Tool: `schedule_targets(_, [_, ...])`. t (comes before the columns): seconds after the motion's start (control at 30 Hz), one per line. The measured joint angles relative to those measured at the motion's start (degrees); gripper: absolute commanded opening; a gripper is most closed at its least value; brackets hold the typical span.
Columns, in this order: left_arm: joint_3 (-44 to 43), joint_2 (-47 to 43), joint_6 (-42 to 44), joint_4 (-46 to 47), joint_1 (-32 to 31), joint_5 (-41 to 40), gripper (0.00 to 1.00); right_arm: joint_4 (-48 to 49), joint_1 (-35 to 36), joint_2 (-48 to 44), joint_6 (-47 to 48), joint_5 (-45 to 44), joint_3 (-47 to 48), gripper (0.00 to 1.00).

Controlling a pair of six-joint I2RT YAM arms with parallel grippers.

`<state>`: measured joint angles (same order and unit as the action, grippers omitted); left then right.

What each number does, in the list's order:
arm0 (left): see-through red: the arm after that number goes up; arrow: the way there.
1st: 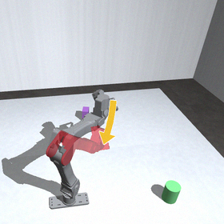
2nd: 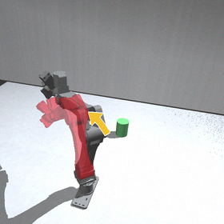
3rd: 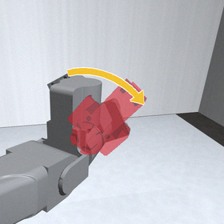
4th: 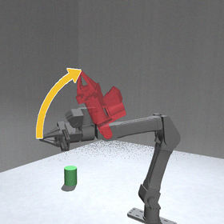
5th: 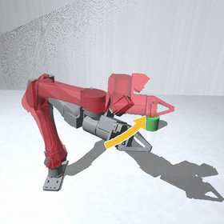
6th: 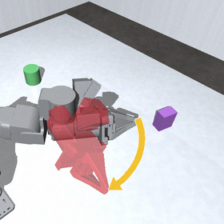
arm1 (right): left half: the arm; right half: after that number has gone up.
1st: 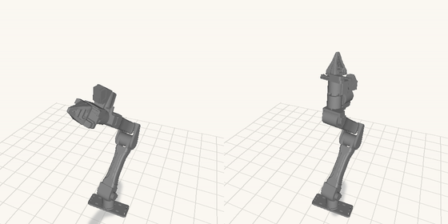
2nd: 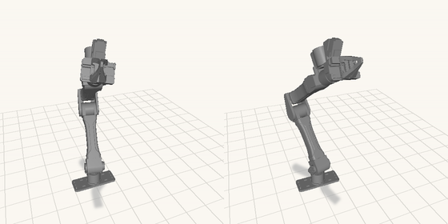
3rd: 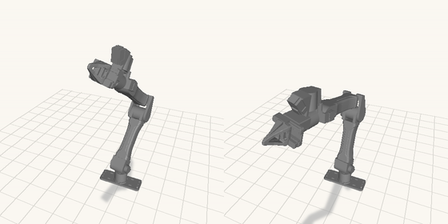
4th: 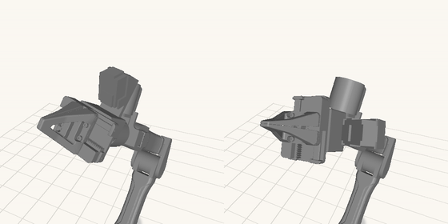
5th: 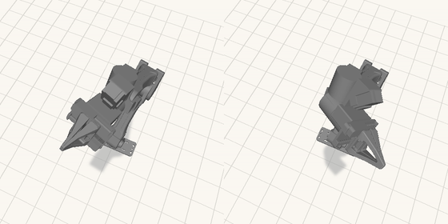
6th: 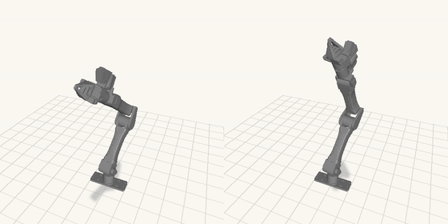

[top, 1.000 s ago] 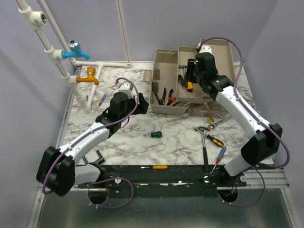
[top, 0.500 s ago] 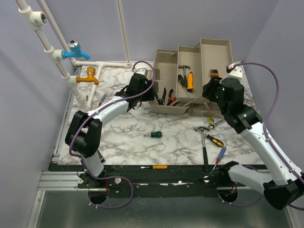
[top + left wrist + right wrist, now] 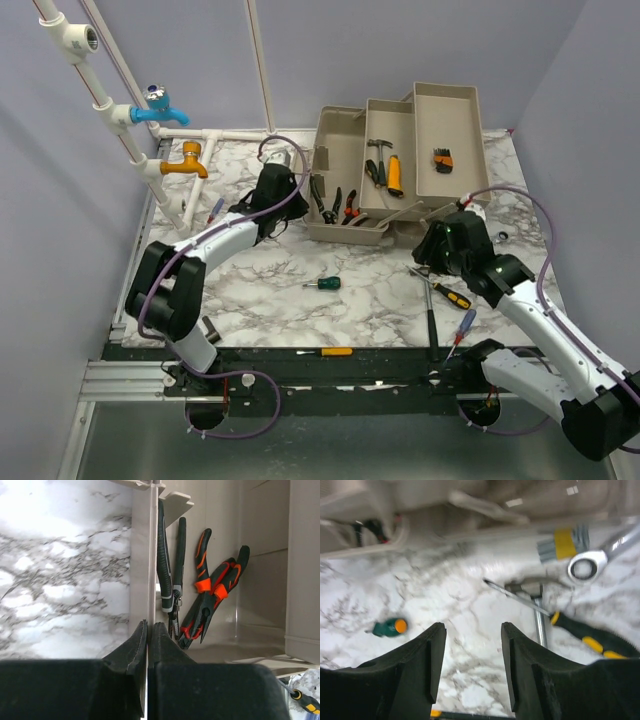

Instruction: Pack the tool kit

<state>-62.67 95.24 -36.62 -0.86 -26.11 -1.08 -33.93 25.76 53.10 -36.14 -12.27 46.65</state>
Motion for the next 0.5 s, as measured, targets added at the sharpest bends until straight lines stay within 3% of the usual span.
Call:
schedule_targets(0.17, [7.41, -6.69, -1.95, 0.94, 1.11, -1.29, 0.0, -7.67, 0.0, -2.51, -13.31, -1.86, -5.4, 0.6])
schedule_targets(0.23, [9.99, -9.2, -2.67, 1.11, 1.33, -1.84, 0.0, -10.95, 0.0, -2.49, -19.96, -4.07, -5.55, 0.76])
schedule_targets(0.27, [11.02, -10.14, -2.93, 1.4, 1.36, -2.05, 0.0, -12.26, 0.0, -2.23, -23.21, -4.92, -5.66, 0.8])
schedule_targets(0.4, [13.6, -12.15, -3.58, 3.02, 1.4, -2.34, 0.0, -15.37, 0.0, -0.28, -34.4, -6.51, -7.61, 0.85])
schedule_targets(0.5, [17.03, -13.6, -3.08, 7.67, 1.42, -1.99, 0.22, -17.35, 0.0, 1.46, -41.81, -7.41, -9.01, 0.91])
